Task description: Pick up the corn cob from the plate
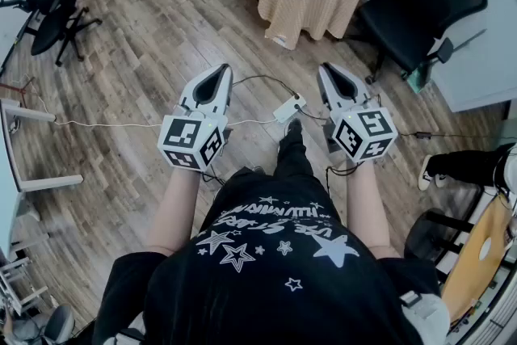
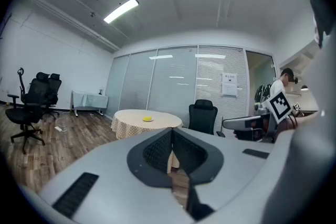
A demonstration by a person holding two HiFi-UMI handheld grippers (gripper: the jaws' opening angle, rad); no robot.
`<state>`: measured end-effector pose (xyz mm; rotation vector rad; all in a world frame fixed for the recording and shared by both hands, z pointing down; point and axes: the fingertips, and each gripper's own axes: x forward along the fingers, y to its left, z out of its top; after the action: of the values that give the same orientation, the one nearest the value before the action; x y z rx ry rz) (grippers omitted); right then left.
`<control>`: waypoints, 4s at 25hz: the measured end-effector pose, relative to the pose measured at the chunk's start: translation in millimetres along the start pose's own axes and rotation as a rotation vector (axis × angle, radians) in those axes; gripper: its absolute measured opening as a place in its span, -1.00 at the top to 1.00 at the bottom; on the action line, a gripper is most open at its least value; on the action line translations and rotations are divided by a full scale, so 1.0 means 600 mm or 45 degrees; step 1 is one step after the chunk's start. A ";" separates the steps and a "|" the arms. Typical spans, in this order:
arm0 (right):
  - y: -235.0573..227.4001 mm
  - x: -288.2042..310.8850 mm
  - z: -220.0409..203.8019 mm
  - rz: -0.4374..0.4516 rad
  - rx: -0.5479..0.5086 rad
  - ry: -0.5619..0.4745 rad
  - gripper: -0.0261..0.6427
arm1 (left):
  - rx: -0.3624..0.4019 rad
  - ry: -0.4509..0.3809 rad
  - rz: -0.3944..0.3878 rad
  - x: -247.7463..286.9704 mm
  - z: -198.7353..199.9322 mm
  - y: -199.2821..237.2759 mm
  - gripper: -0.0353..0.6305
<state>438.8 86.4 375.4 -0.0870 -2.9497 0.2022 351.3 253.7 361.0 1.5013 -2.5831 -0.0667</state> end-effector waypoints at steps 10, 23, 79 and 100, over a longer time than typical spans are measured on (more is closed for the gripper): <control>0.015 -0.025 -0.021 -0.032 0.033 0.054 0.78 | 0.028 0.023 -0.042 -0.028 -0.006 -0.009 0.88; 0.004 0.014 -0.029 -0.010 0.115 -0.014 0.78 | -0.034 -0.053 -0.101 -0.035 0.001 0.009 0.88; -0.369 0.653 0.117 -0.341 0.298 -0.050 0.78 | -0.036 0.077 -0.265 0.625 0.100 0.519 0.88; -0.485 0.804 0.114 -0.481 0.441 -0.024 0.78 | -0.036 0.133 -0.425 0.794 0.099 0.594 0.88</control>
<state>-60.4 -176.0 435.6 0.5143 -2.8281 0.6484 -196.2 15.5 395.4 1.8554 -2.2197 -0.0607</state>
